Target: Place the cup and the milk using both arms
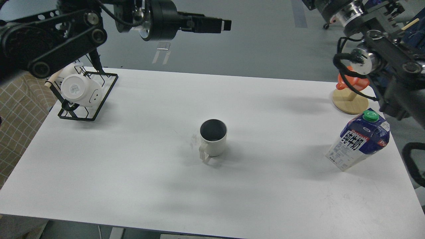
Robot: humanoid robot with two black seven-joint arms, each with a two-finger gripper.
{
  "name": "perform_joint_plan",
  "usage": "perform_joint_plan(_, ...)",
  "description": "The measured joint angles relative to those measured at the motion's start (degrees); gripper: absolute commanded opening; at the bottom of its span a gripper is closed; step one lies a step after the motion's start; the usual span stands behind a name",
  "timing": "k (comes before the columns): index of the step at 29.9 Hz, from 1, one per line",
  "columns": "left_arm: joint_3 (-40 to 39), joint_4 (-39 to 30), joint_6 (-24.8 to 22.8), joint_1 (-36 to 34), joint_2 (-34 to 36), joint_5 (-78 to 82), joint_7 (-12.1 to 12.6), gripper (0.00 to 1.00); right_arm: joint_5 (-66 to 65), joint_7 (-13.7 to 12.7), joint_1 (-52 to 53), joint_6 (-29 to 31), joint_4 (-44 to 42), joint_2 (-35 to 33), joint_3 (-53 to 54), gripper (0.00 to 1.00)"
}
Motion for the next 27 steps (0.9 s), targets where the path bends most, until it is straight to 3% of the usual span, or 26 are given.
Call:
perform_joint_plan(10, -2.6, 1.9, 0.0, 6.0, 2.6, -19.3, 0.4, 0.95, -23.4, 0.0, -5.9, -0.2, 29.0, -36.6, -4.8, 1.0)
perform_joint_plan(14, -2.6, 2.9, 2.3, 7.2, 2.2, -25.1, 0.4, 0.95, -30.1, 0.1, -10.7, -2.6, 37.0, -48.6, -4.8, 1.0)
perform_joint_plan(18, -2.6, 3.1, 4.3, 7.9, 1.7, -27.2, 0.4, 0.95, -39.9, 0.1, -16.9, -9.5, 40.1, -57.2, -5.5, 1.0)
perform_joint_plan(23, -2.7, 3.2, 4.9, 8.7, 0.5, -27.7, 0.4, 0.95, -52.2, 0.1, -25.0, -27.9, 40.3, -62.3, -11.5, 1.0)
perform_joint_plan(27, -2.8, 3.2, 5.7, 8.7, 0.0, -27.7, 0.4, 0.95, -53.9, 0.0, -27.9, -37.4, 40.5, -63.5, -19.7, 1.0)
